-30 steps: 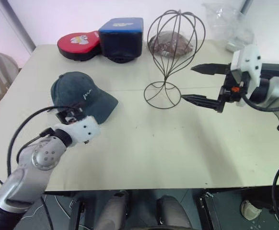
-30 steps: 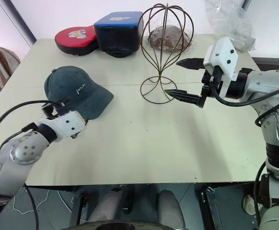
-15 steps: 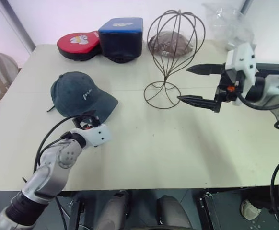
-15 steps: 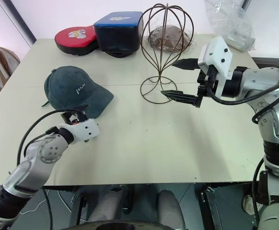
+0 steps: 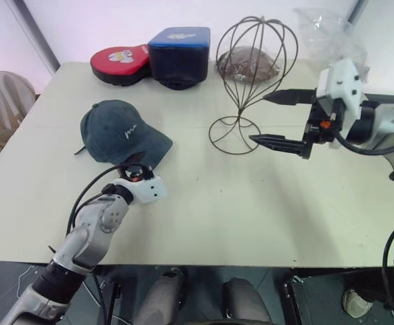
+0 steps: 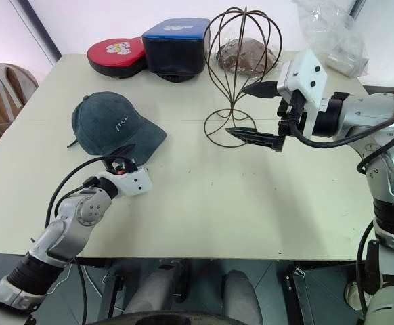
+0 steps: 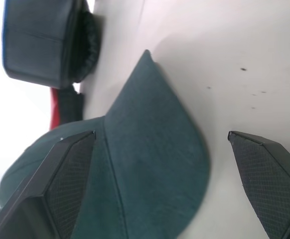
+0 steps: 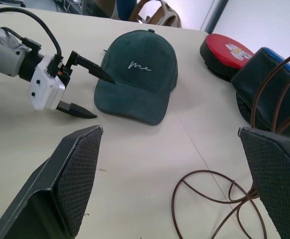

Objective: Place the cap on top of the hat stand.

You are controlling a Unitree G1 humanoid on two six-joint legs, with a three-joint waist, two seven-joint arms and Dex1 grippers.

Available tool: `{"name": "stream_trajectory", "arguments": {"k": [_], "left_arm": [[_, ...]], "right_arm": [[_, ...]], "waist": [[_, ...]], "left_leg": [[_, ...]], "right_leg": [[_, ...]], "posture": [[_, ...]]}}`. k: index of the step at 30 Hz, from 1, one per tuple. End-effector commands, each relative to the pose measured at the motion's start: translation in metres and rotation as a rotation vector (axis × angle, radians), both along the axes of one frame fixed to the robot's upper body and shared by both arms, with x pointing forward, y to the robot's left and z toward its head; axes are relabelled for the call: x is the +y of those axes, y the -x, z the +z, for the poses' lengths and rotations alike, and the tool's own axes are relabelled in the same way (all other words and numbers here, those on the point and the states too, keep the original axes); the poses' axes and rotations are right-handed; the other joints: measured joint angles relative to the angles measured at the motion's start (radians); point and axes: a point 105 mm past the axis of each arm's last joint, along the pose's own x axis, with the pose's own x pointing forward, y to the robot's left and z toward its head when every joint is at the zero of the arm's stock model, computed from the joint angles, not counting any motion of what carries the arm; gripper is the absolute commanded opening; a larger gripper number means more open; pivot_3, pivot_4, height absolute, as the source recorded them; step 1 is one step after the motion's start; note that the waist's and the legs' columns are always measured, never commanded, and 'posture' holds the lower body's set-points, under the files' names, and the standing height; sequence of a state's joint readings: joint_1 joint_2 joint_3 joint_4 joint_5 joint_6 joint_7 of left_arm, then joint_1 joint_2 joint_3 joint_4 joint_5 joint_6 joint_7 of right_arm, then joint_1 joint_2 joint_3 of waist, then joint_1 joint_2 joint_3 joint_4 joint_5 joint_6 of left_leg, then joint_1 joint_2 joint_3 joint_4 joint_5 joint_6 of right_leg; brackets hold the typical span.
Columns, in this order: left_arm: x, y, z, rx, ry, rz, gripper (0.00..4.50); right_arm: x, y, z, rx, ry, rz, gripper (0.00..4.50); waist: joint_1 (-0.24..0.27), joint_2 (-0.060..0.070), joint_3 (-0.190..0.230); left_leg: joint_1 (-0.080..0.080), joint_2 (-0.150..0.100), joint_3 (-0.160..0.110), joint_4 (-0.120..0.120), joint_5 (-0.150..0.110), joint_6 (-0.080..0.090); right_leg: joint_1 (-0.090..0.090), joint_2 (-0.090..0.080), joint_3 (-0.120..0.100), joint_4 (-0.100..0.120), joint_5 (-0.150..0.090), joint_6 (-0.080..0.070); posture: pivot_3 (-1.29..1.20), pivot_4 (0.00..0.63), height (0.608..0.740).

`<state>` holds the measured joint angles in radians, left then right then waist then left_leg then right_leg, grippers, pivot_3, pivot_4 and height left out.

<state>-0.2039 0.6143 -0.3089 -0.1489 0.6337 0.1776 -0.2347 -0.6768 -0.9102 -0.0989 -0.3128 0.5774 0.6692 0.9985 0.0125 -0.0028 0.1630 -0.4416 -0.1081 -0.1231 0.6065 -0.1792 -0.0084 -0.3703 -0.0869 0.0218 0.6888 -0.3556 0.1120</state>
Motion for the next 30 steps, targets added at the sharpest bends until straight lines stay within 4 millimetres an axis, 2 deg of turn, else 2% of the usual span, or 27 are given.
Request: {"name": "stream_trajectory", "arguments": {"k": [1, 7, 17, 30], "left_arm": [[0.019, -0.004, -0.014, -0.001, -0.049, 0.083, 4.5], [0.034, -0.002, -0.017, -0.026, -0.044, 0.166, 4.5], [0.06, 0.022, -0.023, -0.046, -0.055, 0.301, 4.5], [0.071, 0.036, -0.025, -0.065, -0.073, 0.351, 4.5]], "right_arm": [[-0.001, 0.007, 0.018, -0.074, -0.009, 0.005, 4.46], [-0.001, 0.007, 0.018, -0.074, -0.008, 0.004, 4.46], [0.001, 0.004, 0.016, -0.066, -0.008, 0.019, 4.46], [0.002, 0.002, 0.017, -0.069, -0.008, 0.037, 4.46]], "waist": [[0.0, 0.0, 0.0], [-0.004, 0.001, -0.001], [-0.036, 0.004, -0.002], [-0.029, 0.004, -0.003]], "left_leg": [[0.0, 0.0, 0.0, 0.0, 0.0, 0.0], [0.0, 0.0, 0.0, 0.0, 0.0, 0.0], [0.0, 0.001, 0.001, -0.001, 0.0, 0.0], [0.0, 0.001, 0.001, -0.001, -0.001, 0.001]], "right_leg": [[0.0, 0.0, 0.0, 0.0, 0.0, 0.0], [0.0, 0.0, 0.0, 0.002, 0.0, 0.0], [-0.002, 0.003, 0.002, 0.002, 0.0, 0.0], [-0.002, 0.002, 0.003, 0.002, 0.0, 0.0]], "posture": [[0.0, 0.15, 0.74], [0.0, 0.15, 0.74], [0.0, 0.15, 0.74], [0.0, 0.15, 0.74]]}}
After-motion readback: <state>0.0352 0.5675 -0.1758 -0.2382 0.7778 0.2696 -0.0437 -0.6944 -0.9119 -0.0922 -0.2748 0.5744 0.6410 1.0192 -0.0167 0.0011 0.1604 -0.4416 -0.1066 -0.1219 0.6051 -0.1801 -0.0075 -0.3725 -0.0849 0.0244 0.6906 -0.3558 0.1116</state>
